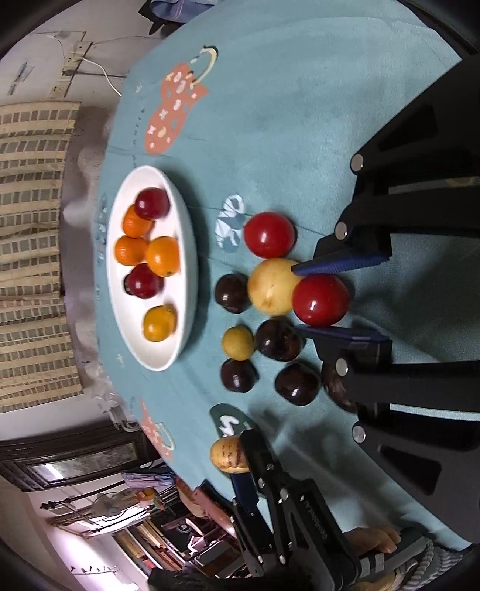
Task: Organize fruits
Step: 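Grasp a pale speckled fruit with the left tool while the right tool grasps a red plum, then release the speckled fruit onto the plate with the left tool while the right tool drops the red plum there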
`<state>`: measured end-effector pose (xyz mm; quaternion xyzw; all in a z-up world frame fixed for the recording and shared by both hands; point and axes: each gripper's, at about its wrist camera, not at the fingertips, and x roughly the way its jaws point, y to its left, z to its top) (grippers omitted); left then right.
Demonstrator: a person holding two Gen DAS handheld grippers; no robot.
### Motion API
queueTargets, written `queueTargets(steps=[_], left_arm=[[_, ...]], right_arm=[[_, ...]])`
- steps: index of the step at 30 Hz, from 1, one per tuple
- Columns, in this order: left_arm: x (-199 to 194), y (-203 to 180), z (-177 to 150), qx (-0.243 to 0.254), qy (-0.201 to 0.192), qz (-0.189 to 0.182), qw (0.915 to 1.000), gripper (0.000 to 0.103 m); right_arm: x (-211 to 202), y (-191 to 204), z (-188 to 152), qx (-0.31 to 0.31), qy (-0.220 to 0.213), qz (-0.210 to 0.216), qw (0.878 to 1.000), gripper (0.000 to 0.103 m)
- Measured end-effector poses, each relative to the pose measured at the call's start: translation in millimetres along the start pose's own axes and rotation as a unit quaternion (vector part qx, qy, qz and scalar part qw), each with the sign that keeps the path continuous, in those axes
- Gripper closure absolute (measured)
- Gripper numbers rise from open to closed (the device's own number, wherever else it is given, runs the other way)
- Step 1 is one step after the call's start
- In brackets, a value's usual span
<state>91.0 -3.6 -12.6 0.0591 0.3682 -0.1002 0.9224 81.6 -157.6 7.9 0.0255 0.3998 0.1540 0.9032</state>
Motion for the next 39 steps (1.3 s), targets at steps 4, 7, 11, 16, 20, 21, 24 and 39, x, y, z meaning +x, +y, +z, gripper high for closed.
queueTargets(steps=[4, 7, 11, 16, 20, 21, 24, 39], left_arm=[[-5.5, -1.1, 12.2, 0.001, -0.008, -0.005, 1.0, 0.063], [0.4, -0.9, 37.6, 0.0, -0.003, -0.012, 0.9999, 0.063], [22.3, -4.2, 83.4, 0.001, -0.008, -0.01, 0.9999, 0.063], [70.6, -6.0, 117.7, -0.015, 0.0, -0.02, 0.9997, 0.063], [103.6, 2.2, 132.1, -0.032, 0.013, -0.021, 0.9992, 0.062], [112.0, 5.9, 137.0, -0.038, 0.019, -0.023, 0.9988, 0.062], [126.1, 12.2, 144.9, -0.043, 0.027, -0.025, 0.9984, 0.061], [65.5, 17.0, 108.3, -0.053, 0.019, -0.013, 0.9983, 0.048]], right_arm=[[-25.7, -1.4, 18.2, 0.004, -0.042, -0.001, 0.999, 0.076], [-38.4, -9.4, 52.9, 0.012, -0.07, -0.011, 0.997, 0.076], [-25.0, -25.1, 94.0, 0.027, -0.081, -0.017, 0.996, 0.076], [28.8, -35.6, 115.8, 0.047, -0.061, -0.012, 0.997, 0.076], [59.2, -38.7, 128.6, 0.038, -0.054, -0.03, 0.997, 0.076], [65.4, -40.6, 132.0, 0.039, -0.053, -0.034, 0.997, 0.076], [75.7, -44.1, 138.7, 0.04, -0.048, -0.042, 0.997, 0.075], [28.5, -30.8, 127.8, 0.04, -0.071, -0.043, 0.996, 0.042]])
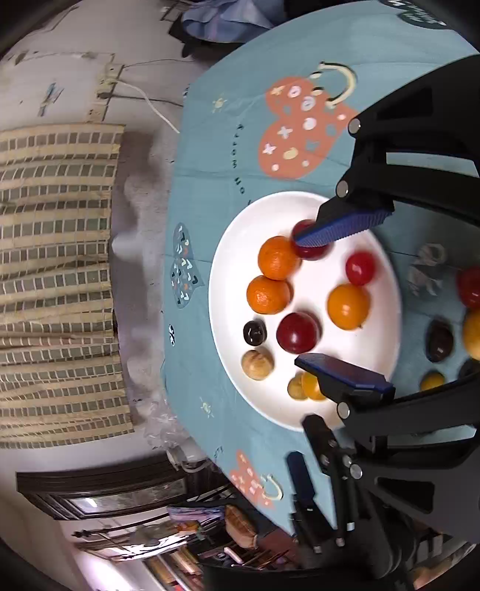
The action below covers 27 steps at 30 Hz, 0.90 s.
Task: Organize fruits
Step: 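Release the speckled fruit onto the plate with the left tool while the right tool drops the red plum there, then grasp a dark plum with the left tool while the right tool grasps a red plum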
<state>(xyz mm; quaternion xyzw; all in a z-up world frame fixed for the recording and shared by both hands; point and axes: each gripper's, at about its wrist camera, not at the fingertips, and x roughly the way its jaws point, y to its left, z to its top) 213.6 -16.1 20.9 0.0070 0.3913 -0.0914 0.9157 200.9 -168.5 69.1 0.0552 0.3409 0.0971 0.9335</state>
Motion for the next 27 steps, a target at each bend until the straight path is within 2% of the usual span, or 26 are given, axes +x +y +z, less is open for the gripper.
queueTargets(steps=[3, 6, 11, 15, 17, 21, 27], left_arm=[[-18.8, 2.4, -20.4, 0.005, 0.005, 0.0, 1.0, 0.048], [-32.2, -6.0, -43.4, 0.028, 0.007, 0.005, 0.9996, 0.048], [-30.8, -15.7, -67.6, 0.028, 0.012, 0.02, 0.9993, 0.048], [-19.2, -19.3, -77.2, 0.033, 0.023, 0.019, 0.999, 0.048], [-19.2, -21.7, -80.1, 0.046, 0.012, 0.021, 0.9986, 0.048], [-17.9, -23.9, -83.3, 0.058, 0.015, -0.006, 0.9982, 0.048], [-19.4, -37.4, -89.8, 0.097, 0.01, -0.018, 0.9951, 0.048]], right_arm=[[-35.0, 1.5, -13.5, 0.005, -0.015, 0.022, 1.0, 0.042], [-64.3, 4.1, -34.1, -0.006, -0.024, 0.026, 0.999, 0.042], [-96.8, -2.3, -71.5, -0.004, -0.037, 0.028, 0.999, 0.042], [-100.9, -6.6, -80.9, -0.003, -0.042, 0.026, 0.999, 0.042], [-100.1, -8.3, -80.1, 0.002, -0.041, 0.029, 0.999, 0.042], [-99.8, -10.2, -80.2, 0.003, -0.039, 0.027, 0.999, 0.042], [-92.9, -9.6, -84.9, -0.001, -0.028, 0.019, 0.999, 0.042]])
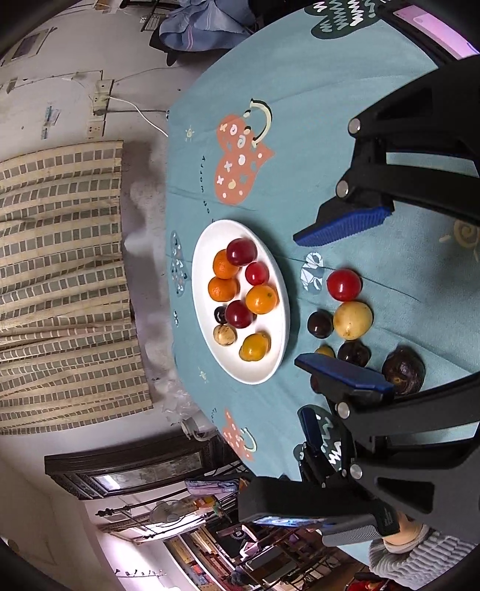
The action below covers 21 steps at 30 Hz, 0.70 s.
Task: Organize fruits
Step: 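Grasp a dark plum with the left tool while the right tool grasps a red plum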
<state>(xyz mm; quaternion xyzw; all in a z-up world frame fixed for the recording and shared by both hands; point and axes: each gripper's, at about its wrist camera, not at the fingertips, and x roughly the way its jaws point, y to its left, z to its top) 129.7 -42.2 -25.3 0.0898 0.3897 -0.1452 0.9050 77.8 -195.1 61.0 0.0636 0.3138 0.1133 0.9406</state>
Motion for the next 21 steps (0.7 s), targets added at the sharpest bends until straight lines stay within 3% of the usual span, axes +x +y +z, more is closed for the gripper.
queueTargets(steps=[2, 4, 6, 13, 18, 21], left_arm=[[5.3, 0.3, -0.6, 0.002, 0.009, -0.002, 1.0, 0.05], [11.9, 5.2, -1.5, -0.003, 0.021, -0.008, 0.9997, 0.062], [14.2, 12.2, -0.9, -0.017, 0.024, -0.026, 0.9992, 0.062], [22.4, 3.7, 3.7, 0.007, 0.017, -0.014, 0.9997, 0.069], [25.3, 11.2, 3.2, -0.012, 0.025, -0.032, 0.9991, 0.07], [19.3, 13.7, 4.0, -0.016, 0.016, -0.012, 0.9997, 0.07]], right_arm=[[1.6, 1.0, -0.7, -0.004, 0.002, -0.005, 1.0, 0.042], [2.6, 1.5, -1.7, -0.007, 0.003, -0.007, 1.0, 0.042], [3.9, 0.6, -1.8, -0.006, 0.005, -0.008, 1.0, 0.042], [10.6, -0.7, -4.9, -0.01, 0.014, -0.015, 1.0, 0.043], [30.0, -8.2, -11.1, -0.014, 0.043, -0.033, 0.998, 0.043], [45.7, -11.8, -18.4, -0.018, 0.072, -0.041, 0.996, 0.043]])
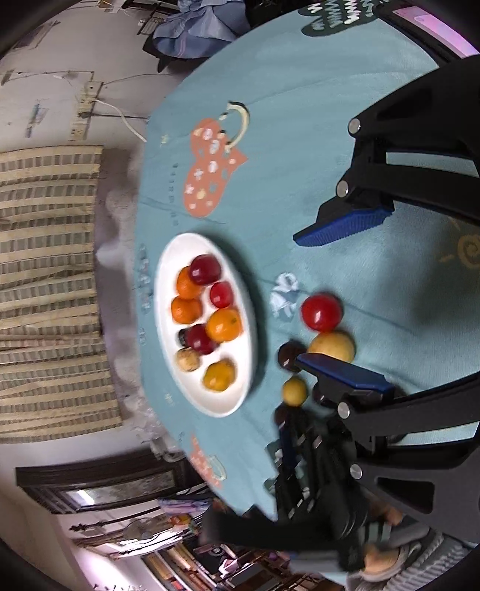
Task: Organize fruits
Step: 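Grasp a dark plum with the left tool while the right tool grasps a red plum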
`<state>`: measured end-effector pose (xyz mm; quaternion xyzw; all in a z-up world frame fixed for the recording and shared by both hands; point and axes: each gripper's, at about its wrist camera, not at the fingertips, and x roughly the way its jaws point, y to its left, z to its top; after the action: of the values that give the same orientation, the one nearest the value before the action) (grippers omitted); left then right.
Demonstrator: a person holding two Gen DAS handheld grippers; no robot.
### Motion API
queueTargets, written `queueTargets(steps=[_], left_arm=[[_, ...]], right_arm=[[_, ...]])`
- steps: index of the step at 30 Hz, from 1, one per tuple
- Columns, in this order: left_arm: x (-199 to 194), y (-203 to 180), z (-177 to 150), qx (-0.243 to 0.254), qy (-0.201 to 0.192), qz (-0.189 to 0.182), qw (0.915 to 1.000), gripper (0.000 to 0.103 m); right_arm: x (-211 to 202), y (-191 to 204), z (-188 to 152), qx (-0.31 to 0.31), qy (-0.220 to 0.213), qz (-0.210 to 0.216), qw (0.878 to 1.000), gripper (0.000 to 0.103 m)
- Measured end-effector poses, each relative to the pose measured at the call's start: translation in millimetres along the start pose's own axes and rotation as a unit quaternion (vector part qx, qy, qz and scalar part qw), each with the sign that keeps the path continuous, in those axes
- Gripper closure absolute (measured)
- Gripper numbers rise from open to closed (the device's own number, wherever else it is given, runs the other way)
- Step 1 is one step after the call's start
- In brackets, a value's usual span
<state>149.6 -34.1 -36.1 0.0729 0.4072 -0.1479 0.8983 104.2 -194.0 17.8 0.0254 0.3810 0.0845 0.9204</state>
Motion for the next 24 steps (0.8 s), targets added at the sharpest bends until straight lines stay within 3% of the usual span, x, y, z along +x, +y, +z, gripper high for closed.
queueTargets(steps=[5, 7, 12, 15, 17, 21, 24], left_arm=[[-16.4, 7.1, 2.1, -0.013, -0.02, 0.004, 0.9997, 0.07], [-18.9, 8.6, 2.5, -0.016, -0.02, -0.002, 0.9997, 0.07], [-20.4, 10.5, 3.4, -0.02, -0.02, -0.007, 0.9996, 0.07], [-22.8, 14.0, 3.7, -0.026, -0.023, -0.01, 0.9993, 0.07], [-23.4, 16.3, 4.0, -0.03, -0.024, -0.013, 0.9992, 0.07], [-22.7, 17.0, 4.0, -0.032, -0.021, -0.015, 0.9991, 0.07], [-23.1, 16.4, 3.5, -0.033, -0.019, -0.019, 0.9991, 0.07]], right_arm=[[21.7, 6.7, -5.4, -0.019, 0.024, -0.005, 1.0, 0.043], [22.5, 9.5, -3.0, -0.021, 0.011, -0.008, 1.0, 0.043], [26.2, -2.6, 9.8, 0.037, -0.005, 0.047, 0.998, 0.043], [22.5, -9.2, 18.3, 0.035, -0.017, 0.002, 0.999, 0.043], [29.1, -5.3, 13.7, -0.003, 0.007, -0.025, 1.0, 0.043], [34.2, -0.9, 6.9, -0.022, 0.019, -0.025, 0.999, 0.043], [40.4, 5.6, 3.0, -0.026, 0.033, -0.003, 0.999, 0.047]])
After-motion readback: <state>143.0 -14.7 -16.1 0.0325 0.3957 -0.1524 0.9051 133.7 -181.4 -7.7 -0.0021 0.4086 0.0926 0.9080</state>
